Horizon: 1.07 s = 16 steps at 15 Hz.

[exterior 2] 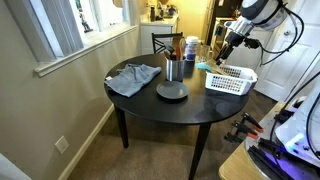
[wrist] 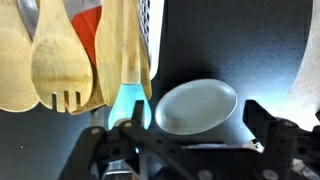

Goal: Put the green ladle in the silver container.

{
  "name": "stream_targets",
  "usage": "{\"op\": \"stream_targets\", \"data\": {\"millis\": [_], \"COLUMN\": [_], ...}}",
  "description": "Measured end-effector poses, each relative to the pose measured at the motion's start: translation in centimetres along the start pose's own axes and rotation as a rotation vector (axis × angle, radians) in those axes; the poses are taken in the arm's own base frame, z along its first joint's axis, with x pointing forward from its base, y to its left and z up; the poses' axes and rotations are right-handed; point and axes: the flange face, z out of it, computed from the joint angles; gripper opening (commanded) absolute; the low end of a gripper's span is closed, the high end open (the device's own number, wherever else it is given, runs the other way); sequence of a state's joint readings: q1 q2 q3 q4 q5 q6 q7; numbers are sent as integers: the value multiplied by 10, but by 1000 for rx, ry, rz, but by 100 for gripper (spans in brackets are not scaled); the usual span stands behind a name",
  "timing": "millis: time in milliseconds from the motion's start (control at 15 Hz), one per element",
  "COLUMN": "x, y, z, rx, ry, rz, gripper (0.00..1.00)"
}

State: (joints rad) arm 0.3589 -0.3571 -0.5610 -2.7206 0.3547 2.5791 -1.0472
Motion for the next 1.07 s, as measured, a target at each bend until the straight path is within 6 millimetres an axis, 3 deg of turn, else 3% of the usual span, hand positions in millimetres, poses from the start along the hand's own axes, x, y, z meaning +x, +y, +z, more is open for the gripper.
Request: {"op": "stream_targets", "data": {"millis": [200,600,1067], "x": [0,19,22], "y": [12,39,62], "z": [10,26,68], "rx": [-20,-52,-52], "ry": [-46,-83,-188], "rz": [23,75,65], "gripper": [100,100,100]}}
